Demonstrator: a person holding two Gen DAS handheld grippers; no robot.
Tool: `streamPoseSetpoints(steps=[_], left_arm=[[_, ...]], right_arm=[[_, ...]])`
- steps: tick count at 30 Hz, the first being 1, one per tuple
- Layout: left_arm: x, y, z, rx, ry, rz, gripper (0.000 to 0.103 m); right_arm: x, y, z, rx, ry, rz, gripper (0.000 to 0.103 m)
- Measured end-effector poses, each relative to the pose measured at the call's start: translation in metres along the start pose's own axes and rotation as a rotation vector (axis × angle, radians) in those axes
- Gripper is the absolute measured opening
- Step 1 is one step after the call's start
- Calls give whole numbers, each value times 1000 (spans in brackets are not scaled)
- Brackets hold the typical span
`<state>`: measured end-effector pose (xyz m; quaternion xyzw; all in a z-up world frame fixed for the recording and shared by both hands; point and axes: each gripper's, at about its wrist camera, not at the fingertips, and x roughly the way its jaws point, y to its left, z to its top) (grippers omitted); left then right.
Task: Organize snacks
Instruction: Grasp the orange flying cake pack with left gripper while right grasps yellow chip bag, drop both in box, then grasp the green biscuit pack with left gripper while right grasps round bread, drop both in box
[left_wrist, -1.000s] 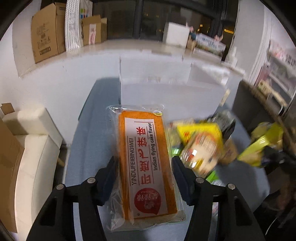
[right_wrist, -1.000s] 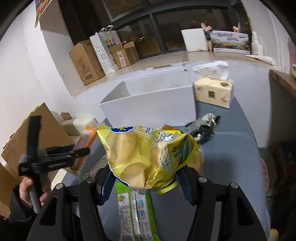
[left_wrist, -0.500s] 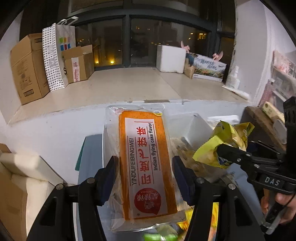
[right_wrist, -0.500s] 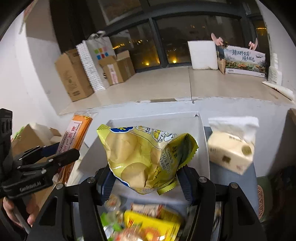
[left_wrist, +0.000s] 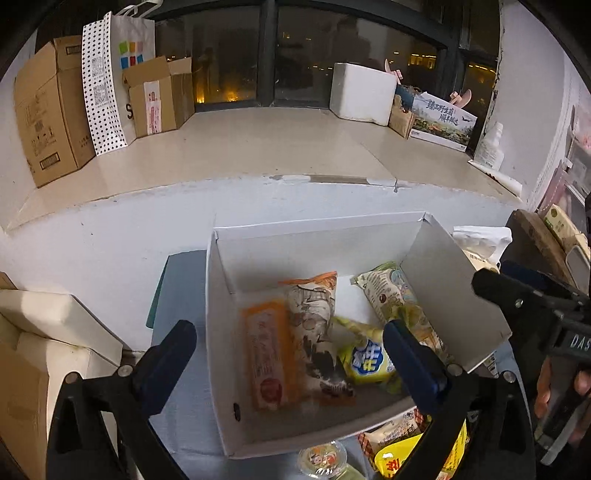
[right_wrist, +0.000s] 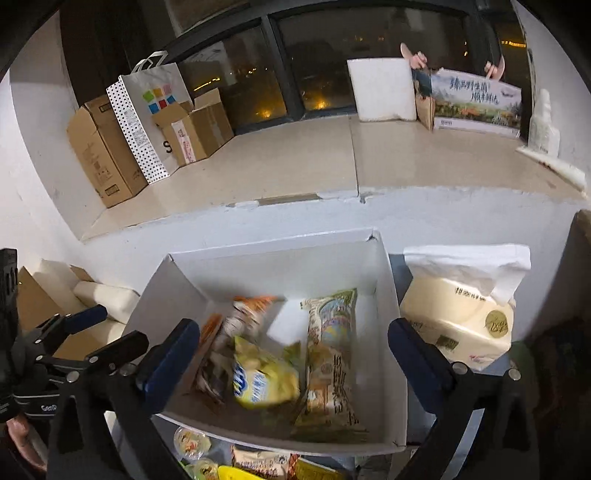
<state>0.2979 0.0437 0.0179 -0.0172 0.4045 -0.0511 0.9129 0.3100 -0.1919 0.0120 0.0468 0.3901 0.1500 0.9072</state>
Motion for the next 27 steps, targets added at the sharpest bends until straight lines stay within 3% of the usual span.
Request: streamPoseSetpoints(steps=[6,11,18,22,27], left_arm=[[-31,-5,-17,10,-37,-14,103],[-73,-11,-58,23,-73,-39,103],[-107,-19,-144,9,-21,-108,103],[-112,-25,-192,3,20,-97,103],[-90,-32,-232,44,116,-57,103]], right_arm=[[-28,3,-10,-11,-50,32,103],[-75,7,-40,-61,-107,73,103],[-139,-1,-113,-70,-126,124,103],[-164,-7,-156,-47,-138,127,103],[-186,-2,-202,-50,-166,100,103]])
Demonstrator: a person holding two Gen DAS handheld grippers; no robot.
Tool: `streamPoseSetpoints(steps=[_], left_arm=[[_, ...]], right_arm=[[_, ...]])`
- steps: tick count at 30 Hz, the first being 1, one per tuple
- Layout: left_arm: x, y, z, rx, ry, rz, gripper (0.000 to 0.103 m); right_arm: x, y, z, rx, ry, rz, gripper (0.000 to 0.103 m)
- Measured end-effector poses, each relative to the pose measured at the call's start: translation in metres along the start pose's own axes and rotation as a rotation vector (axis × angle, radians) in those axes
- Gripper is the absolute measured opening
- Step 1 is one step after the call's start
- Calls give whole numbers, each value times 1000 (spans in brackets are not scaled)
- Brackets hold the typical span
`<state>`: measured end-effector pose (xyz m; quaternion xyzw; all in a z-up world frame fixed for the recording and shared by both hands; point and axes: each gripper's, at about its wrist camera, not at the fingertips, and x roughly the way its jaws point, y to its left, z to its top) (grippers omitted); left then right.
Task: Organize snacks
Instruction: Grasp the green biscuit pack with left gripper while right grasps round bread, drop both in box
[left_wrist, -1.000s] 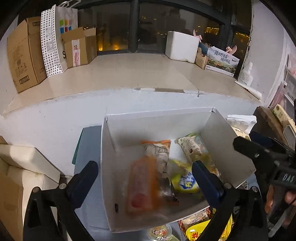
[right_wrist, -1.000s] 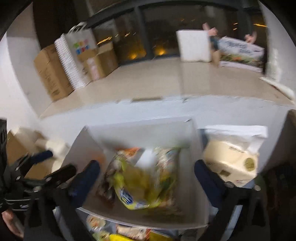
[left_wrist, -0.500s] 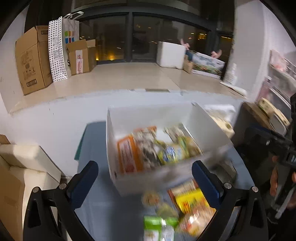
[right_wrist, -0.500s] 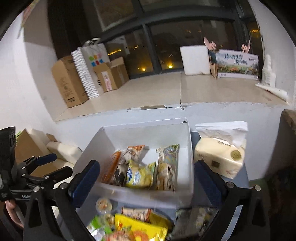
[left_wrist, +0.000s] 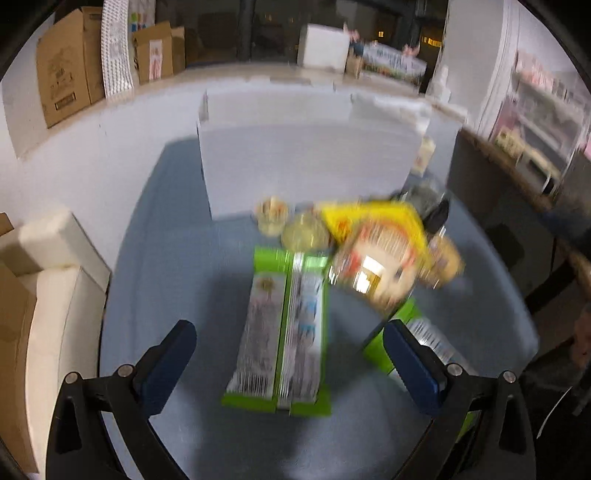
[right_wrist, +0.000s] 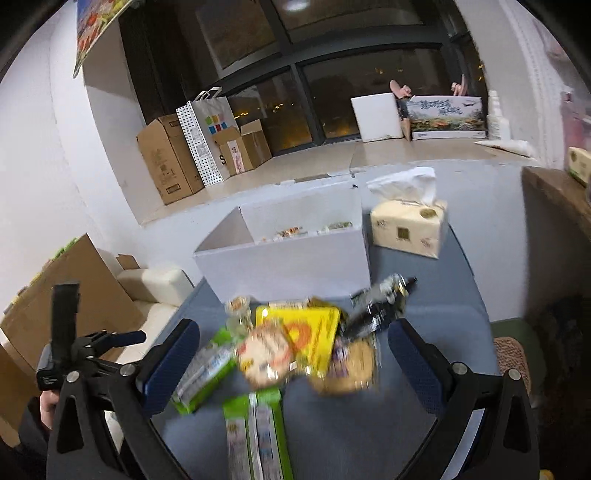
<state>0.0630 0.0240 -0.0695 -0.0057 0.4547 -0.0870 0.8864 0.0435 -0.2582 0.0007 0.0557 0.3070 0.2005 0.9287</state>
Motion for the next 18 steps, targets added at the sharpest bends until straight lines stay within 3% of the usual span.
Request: streamPoseSetpoints(steps=[11,13,14,15,18], left_arm=[[66,-6,-7,81,114,85,103],[67,-2,-6,59,112,56,99],[65,0,-6,52,105,57,89],[62,0,-5,53,93,57,71],[56,1,-4,62,96,81,67]], right_arm=[[2,11,-17,-77,23,-37,103],[4,12,-18,-83,28,-41,103],[5,13,-18,-86,30,-42,103],[5,13,-18,-89,31,-42,103],[10,16,-21,-93,45,-40,103]])
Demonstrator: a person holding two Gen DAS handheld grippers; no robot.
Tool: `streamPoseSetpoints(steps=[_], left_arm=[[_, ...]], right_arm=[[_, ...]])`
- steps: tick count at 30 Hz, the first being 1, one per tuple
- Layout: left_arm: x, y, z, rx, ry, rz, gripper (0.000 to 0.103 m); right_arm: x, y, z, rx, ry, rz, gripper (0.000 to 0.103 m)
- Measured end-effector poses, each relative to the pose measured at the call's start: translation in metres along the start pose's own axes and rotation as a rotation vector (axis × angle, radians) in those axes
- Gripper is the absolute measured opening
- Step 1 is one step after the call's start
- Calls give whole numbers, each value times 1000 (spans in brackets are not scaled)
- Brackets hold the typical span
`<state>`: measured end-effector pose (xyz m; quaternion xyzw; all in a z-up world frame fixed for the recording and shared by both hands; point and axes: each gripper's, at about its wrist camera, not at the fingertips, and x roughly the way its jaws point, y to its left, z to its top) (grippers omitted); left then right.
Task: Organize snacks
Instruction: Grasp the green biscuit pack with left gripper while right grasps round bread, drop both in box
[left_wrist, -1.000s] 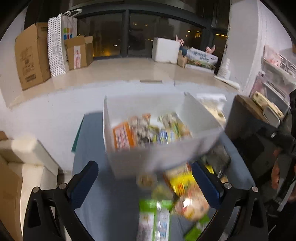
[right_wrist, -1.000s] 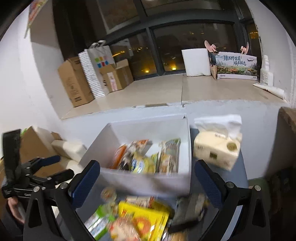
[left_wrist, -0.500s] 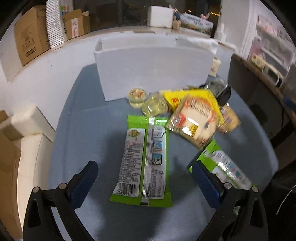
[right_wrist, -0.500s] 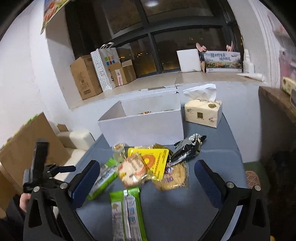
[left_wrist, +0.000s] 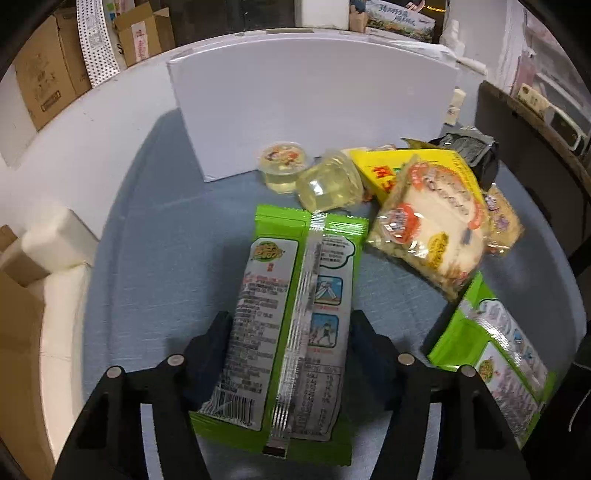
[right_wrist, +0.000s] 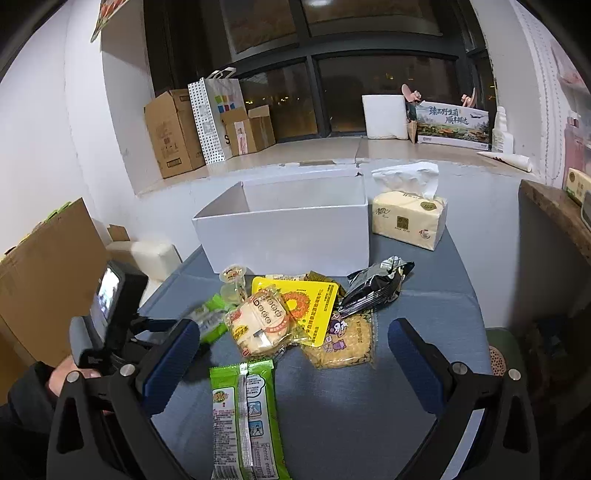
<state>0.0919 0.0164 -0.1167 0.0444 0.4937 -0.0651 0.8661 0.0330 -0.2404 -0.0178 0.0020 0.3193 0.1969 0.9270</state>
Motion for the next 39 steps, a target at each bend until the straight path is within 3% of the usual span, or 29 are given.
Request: streamPoseSetpoints(steps=[6,12,19,29,30,31,32,36,39], left_arm=[[-18,11,-10,-22,-28,-7,66],[-67,26,-31,-85,-112,-24,66],[-122,41,-45,-116,-214,-11,66],[-135,38,-39,-111,-259,-11,67],[-134,37,-39,-112,-259,-12,67],[-132,36,-39,-112,-258,-14,67],[-132,36,-38,-112,-257,-17,67],[-130,36,-36,-113,-261,-23,67],[-131,37,-31,-130,-273,-52,67]], right_arm=[[17,11,-8,-37,51,-4,103],[61,36,-18,-150,180,49,103],[118,62,-15,-306,231,-15,103],[173,68,-10,-375,341,-57,103],[175,67,-12,-371,351,-65,97],[173,65,-12,-375,332,-87,91],[171,65,-11,-381,315,-103,78],[155,53,-2,-308,295,-49,78],[129,45,8,-257,224,-42,78]])
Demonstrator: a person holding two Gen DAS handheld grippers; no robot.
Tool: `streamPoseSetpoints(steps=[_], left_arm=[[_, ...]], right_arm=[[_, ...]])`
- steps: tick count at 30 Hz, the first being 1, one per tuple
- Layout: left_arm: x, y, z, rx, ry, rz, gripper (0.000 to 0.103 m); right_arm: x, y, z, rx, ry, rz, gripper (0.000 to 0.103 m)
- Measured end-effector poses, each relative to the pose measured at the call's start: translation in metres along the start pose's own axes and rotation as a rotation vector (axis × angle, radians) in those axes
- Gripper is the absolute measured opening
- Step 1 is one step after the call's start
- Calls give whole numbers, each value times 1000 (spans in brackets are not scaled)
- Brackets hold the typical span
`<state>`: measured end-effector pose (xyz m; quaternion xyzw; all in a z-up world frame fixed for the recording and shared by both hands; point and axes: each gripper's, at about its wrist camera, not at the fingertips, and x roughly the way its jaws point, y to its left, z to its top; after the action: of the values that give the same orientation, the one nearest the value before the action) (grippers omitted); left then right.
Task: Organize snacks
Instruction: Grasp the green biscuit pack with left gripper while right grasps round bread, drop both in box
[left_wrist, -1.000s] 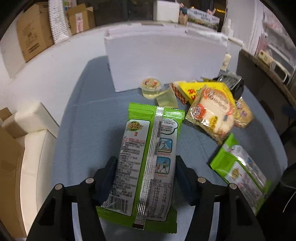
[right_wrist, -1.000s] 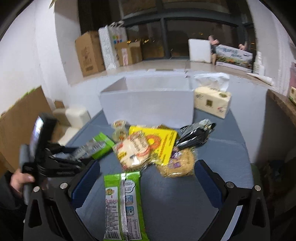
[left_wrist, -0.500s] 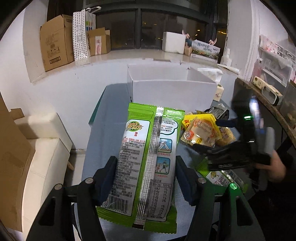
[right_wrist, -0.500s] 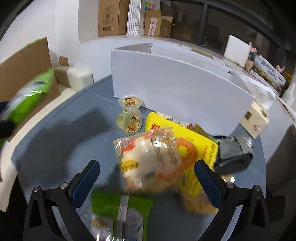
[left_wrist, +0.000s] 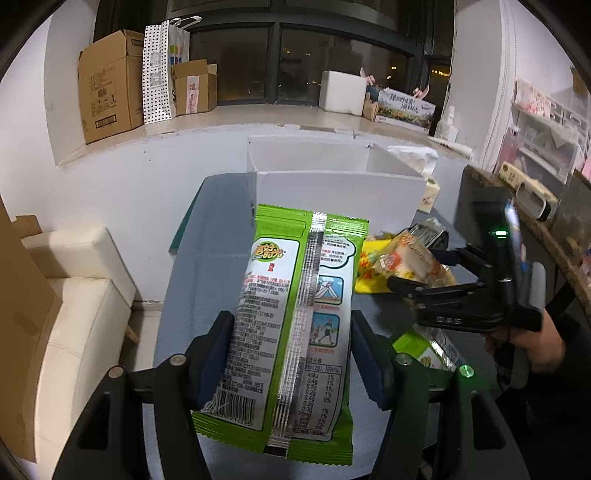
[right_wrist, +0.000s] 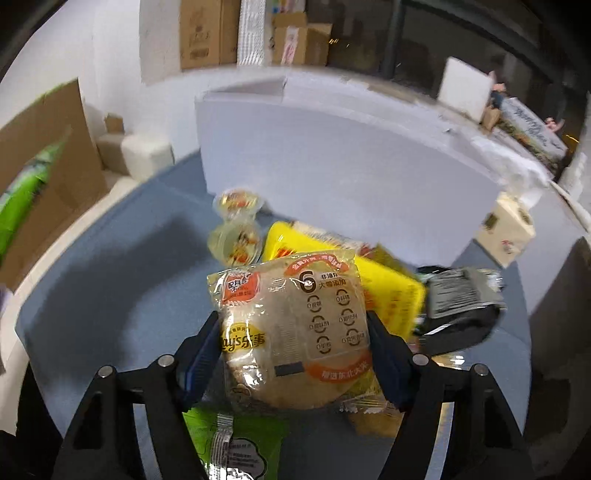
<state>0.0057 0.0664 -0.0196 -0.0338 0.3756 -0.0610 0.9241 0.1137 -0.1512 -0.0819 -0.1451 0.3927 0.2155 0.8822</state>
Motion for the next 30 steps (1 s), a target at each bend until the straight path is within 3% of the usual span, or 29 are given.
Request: streamPoseSetpoints(steps=[5,9,14,19,25,28,29,30], left_arm=[[7,-6,32,-37,-32,-34,67],[20,-17,73,-26,-68,-36,67],[50,-29,137,-6,-96,-20,67],[104,-30,193,5,-58,24,67],[163,-18,216,9,9,76,67],[181,-13,214,9,44,73,82],[185,-11,214,3,55,72,101],[189,-8,213,-9,64,78,103]], right_arm=[[-47,-28,7,150,-133,35,78],[-74,-54,28,215,-241,1,78],[-72,-82,73,256,-240,6,78],[-25,-111,127,303,-133,22,78],[28,-133,161,326,-46,1,78],[43,-137,165,342,-32,21,81],[48,-139,166,355,-16,30,95],[50,-141,165,369,-23,35,103]])
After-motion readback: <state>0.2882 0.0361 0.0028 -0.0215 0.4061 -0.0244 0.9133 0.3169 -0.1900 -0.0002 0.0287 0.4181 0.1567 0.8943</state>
